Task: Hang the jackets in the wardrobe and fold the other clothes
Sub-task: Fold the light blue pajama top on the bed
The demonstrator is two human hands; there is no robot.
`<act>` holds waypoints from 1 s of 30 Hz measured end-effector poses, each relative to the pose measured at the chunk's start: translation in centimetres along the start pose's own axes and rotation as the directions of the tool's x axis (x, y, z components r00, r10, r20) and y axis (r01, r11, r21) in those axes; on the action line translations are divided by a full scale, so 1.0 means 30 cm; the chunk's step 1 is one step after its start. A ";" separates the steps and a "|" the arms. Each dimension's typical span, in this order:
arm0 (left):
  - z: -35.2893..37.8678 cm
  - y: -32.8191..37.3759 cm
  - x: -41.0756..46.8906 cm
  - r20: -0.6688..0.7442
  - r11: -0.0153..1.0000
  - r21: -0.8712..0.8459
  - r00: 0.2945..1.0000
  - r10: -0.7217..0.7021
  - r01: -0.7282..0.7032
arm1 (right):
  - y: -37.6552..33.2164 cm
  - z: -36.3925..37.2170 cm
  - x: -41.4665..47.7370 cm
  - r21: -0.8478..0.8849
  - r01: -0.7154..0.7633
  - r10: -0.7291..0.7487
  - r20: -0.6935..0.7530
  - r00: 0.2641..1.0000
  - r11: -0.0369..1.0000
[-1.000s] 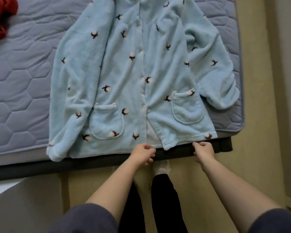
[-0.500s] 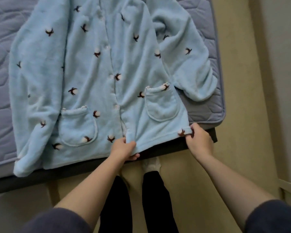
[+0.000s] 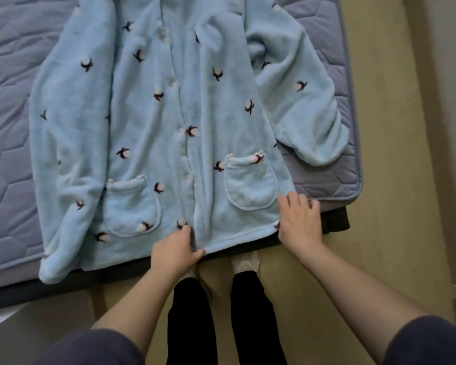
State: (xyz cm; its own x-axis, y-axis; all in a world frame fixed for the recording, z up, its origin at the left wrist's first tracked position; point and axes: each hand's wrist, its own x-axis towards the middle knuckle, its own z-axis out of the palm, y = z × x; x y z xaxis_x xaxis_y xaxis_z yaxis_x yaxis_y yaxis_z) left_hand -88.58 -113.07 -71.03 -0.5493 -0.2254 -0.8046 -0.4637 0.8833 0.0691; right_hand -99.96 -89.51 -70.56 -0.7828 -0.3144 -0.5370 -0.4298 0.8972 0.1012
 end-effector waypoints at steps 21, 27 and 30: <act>-0.022 -0.257 -0.083 -0.374 0.779 0.219 0.687 0.624 -0.588 | -0.416 0.018 -0.058 0.661 0.212 -0.534 0.333 0.777 0.720; 0.014 -0.161 -0.080 0.025 0.832 0.339 0.889 0.458 -0.438 | -0.469 -0.018 -0.045 0.773 -0.550 -0.193 0.620 0.761 0.316; -0.011 -0.177 -0.098 0.017 0.943 0.240 0.972 0.233 -0.230 | -0.400 -0.024 -0.059 0.594 -0.352 -0.063 0.565 0.823 0.724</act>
State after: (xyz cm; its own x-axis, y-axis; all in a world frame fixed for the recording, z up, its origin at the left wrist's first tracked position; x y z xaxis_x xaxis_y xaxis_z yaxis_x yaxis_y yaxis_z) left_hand -84.74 -117.22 -68.84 -0.6304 -0.0061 -0.7762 -0.1440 0.9835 0.1092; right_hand -93.74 -99.95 -70.23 -0.3632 -0.1401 -0.9211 0.2314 0.9441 -0.2349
